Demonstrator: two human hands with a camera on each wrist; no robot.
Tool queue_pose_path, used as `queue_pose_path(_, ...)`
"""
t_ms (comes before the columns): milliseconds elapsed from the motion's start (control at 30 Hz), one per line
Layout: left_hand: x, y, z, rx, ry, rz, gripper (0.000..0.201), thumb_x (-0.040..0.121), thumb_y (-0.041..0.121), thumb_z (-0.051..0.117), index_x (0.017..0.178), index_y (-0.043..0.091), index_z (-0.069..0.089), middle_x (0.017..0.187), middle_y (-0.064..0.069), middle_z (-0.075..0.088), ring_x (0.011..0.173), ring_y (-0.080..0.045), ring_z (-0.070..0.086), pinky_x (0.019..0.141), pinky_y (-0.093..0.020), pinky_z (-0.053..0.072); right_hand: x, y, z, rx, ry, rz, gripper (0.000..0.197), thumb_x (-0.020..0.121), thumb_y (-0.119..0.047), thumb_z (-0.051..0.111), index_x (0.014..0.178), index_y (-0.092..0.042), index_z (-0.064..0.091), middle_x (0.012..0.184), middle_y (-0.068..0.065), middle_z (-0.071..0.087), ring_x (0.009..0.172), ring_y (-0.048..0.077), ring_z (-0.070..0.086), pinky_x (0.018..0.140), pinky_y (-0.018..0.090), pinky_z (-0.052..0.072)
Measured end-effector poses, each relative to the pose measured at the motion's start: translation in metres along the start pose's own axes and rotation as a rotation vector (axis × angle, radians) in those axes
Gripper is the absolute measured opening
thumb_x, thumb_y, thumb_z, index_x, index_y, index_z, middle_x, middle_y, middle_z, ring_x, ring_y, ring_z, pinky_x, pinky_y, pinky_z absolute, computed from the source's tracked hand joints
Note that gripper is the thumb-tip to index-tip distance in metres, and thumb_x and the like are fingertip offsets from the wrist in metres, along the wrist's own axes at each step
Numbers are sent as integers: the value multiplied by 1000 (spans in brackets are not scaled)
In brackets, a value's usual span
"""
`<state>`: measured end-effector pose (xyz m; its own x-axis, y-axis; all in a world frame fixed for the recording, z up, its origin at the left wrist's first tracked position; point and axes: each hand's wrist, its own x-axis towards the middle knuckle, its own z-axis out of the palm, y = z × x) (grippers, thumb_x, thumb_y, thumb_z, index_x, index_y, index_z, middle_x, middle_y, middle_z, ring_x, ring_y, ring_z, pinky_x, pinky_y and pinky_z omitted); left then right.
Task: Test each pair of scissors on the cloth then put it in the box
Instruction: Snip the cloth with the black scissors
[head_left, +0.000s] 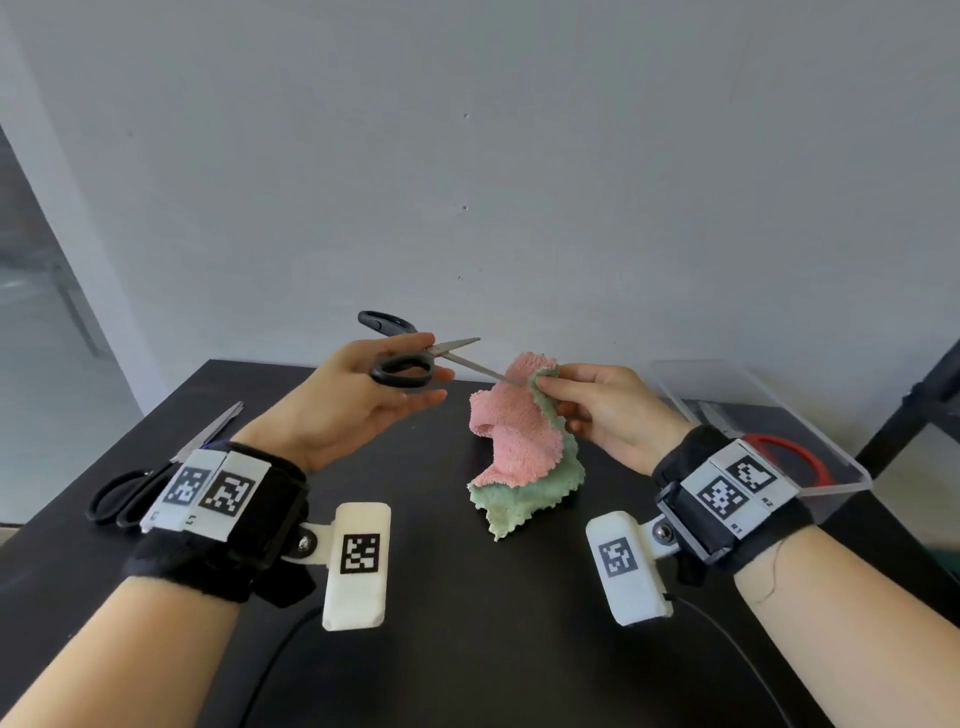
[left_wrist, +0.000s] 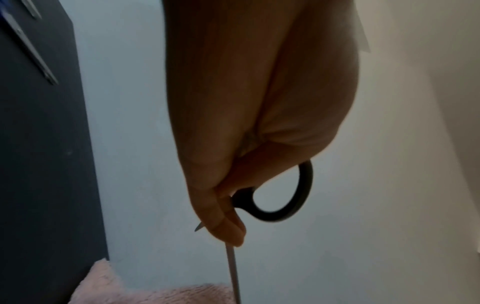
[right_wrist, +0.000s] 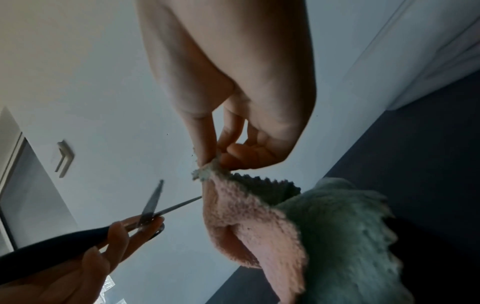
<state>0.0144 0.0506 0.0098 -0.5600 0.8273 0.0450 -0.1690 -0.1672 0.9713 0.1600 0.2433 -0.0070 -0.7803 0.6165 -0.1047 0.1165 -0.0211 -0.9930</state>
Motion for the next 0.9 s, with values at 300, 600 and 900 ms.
queue_pose_path(300, -6, -3, -8, -429, -78, -48, 84, 33, -2, 69, 115, -17, 56, 110, -28, 62, 111, -39, 62, 92, -50, 50, -3, -1, 0, -37, 12, -13, 15, 87, -12, 66, 100, -7, 70, 82, -2, 65, 63, 5, 53, 60, 19, 42)
queue_pose_path(600, 6, -9, 6, -124, 125, -20, 22, 91, 17, 58, 109, 9, 68, 104, -16, 72, 84, -18, 72, 75, -25, 55, 6, -2, 2, -76, -42, -84, 16, 90, -16, 62, 101, -9, 71, 81, -2, 66, 67, 8, 54, 59, 20, 41)
queue_pose_path(900, 18, -22, 12, -18, 225, 20, 20, 82, 5, 70, 93, 11, 54, 80, -12, 73, 72, -20, 71, 69, -26, 58, 10, -1, -4, -73, -213, -142, 17, 94, -15, 53, 96, -10, 69, 89, 0, 69, 80, 10, 63, 71, 20, 51)
